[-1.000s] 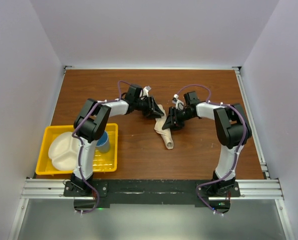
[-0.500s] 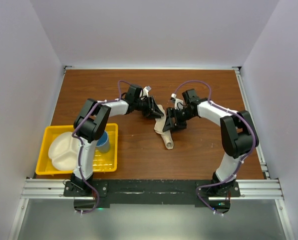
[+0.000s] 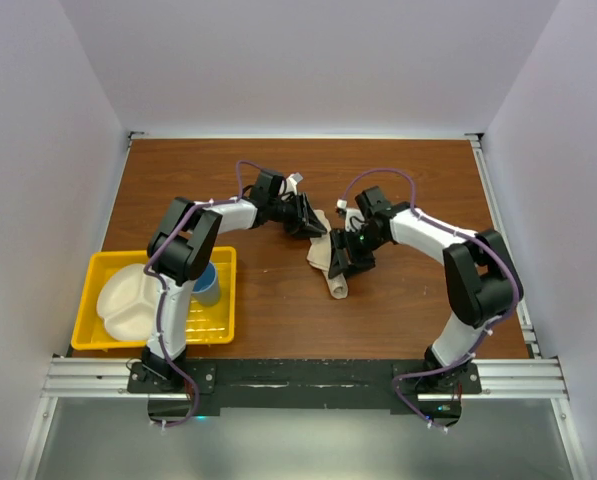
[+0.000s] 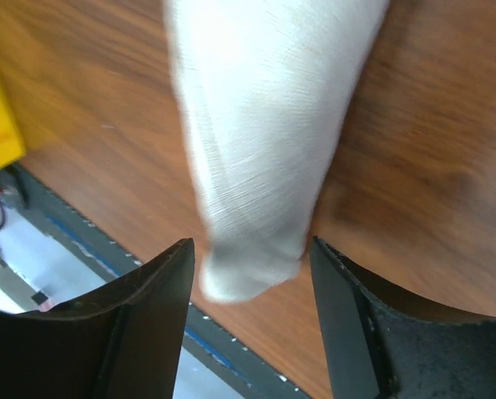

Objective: Fold the napkin, place the utensils inside, and roll it up
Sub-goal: Roll the napkin at the center of the board.

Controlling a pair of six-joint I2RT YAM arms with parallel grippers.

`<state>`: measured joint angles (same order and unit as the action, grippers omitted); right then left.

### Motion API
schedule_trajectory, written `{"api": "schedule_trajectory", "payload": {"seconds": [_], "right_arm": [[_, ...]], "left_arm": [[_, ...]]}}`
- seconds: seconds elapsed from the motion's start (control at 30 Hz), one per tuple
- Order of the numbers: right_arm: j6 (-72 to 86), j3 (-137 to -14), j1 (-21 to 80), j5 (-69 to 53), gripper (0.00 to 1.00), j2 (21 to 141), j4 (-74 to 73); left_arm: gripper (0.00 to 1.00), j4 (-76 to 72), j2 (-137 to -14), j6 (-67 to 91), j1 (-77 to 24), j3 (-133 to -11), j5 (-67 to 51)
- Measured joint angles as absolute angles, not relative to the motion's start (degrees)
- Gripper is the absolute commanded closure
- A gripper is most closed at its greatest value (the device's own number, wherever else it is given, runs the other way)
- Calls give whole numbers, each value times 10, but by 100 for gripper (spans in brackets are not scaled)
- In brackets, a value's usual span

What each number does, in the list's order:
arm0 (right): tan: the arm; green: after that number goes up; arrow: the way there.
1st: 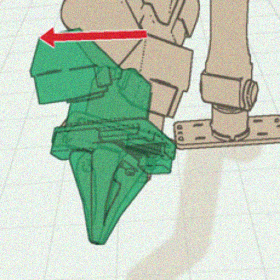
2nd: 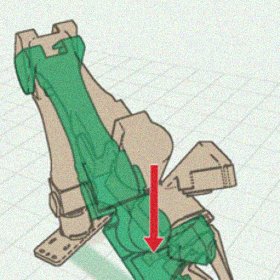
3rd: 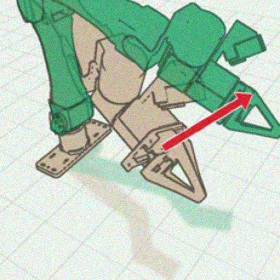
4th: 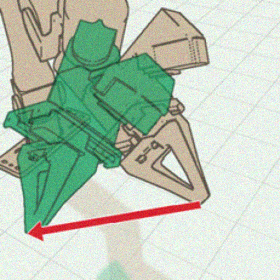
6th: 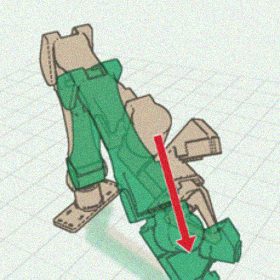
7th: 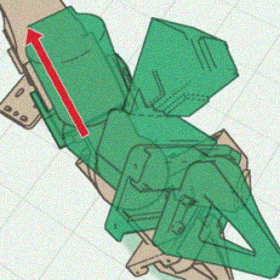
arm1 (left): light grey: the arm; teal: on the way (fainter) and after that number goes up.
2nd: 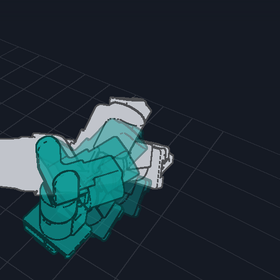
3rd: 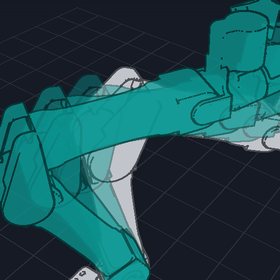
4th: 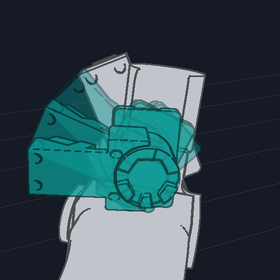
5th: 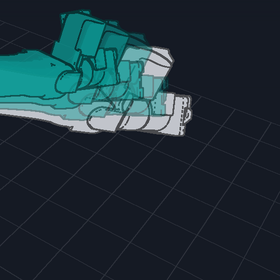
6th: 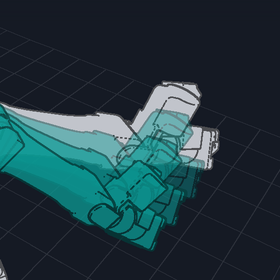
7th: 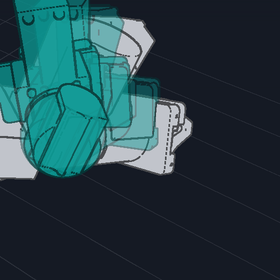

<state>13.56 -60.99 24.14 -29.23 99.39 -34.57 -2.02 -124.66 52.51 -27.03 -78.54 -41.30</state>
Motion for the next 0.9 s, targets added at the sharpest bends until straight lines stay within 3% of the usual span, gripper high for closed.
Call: {"api": "schedule_trajectory", "payload": {"seconds": [0.17, 0.23, 0.27, 0.43, 0.63, 0.9], "right_arm": [[141, -680, 241, -289, 42, 955, -373], [150, -700, 242, -295, 53, 947, -361], [155, -704, 242, -298, 63, 945, -352], [185, -671, 242, -325, 87, 969, -284], [215, -547, 242, -364, 91, 1011, -186], [216, -539, 244, -384, 85, 987, -189]], "left_arm": [[63, -18, -1246, 518, -270, -786, -413], [63, -17, -1246, 516, -270, -785, -413], [63, -17, -1246, 515, -270, -786, -413], [64, -16, -1246, 514, -270, -786, -413], [64, -12, -1246, 514, -270, -786, -414], [64, -6, -1246, 514, -271, -785, -413]]}}
